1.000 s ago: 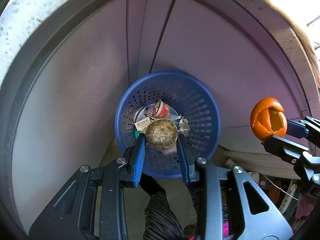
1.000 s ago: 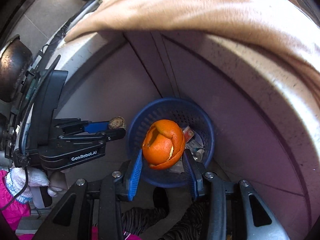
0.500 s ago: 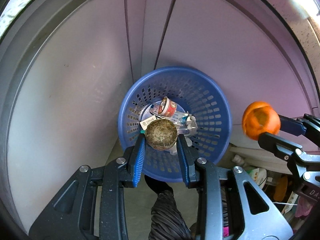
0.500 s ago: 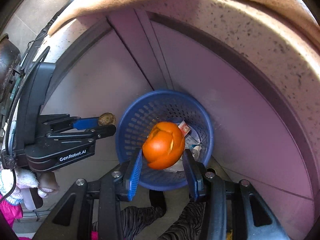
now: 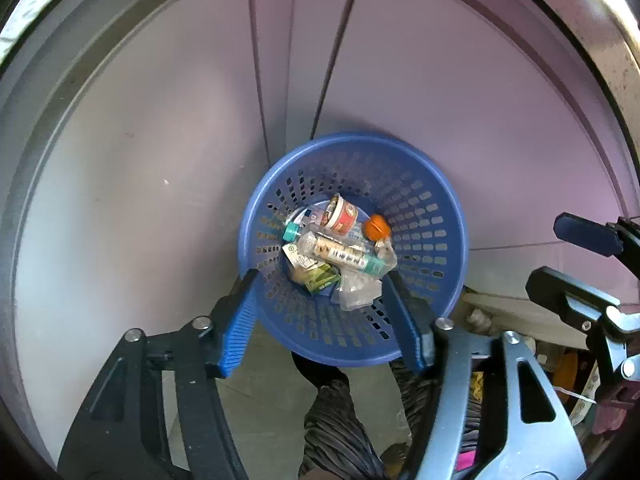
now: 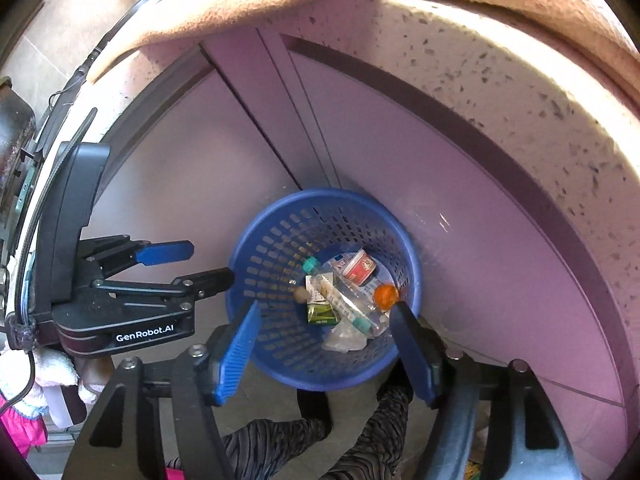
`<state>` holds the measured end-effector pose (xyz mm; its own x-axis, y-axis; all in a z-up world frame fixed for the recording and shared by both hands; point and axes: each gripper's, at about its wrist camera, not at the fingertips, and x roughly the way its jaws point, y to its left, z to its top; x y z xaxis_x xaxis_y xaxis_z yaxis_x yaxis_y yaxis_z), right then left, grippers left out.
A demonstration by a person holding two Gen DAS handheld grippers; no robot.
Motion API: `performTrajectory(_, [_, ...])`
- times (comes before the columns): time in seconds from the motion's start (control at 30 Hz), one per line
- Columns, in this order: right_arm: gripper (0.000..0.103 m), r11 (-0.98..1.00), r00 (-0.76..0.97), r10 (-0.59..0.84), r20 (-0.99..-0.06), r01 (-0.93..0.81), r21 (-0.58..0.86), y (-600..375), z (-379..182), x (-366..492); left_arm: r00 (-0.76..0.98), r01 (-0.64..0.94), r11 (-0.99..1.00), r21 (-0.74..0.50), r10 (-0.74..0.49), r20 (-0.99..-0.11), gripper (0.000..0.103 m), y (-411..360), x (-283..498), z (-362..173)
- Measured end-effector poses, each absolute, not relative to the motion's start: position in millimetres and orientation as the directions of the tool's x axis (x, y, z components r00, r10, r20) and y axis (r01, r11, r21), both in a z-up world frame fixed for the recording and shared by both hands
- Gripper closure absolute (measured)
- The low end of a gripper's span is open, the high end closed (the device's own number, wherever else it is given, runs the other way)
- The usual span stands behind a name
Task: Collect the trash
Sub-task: 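Open both tools over the blue basket to drop the lid and peel, then raise both open tools back up to the towel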
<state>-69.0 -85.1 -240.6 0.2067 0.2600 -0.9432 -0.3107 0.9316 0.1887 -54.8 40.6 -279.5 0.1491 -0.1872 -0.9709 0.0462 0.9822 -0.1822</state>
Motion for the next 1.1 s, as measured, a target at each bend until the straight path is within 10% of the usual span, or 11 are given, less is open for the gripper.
performTrajectory(1.1, [0.018, 0.861, 0.338, 0.419, -0.843, -0.444, 0.25, -108, -91, -43, 0.386, -0.02, 0.976, -0.216, -0.192, -0.902, 0.039, 76, -60, -140])
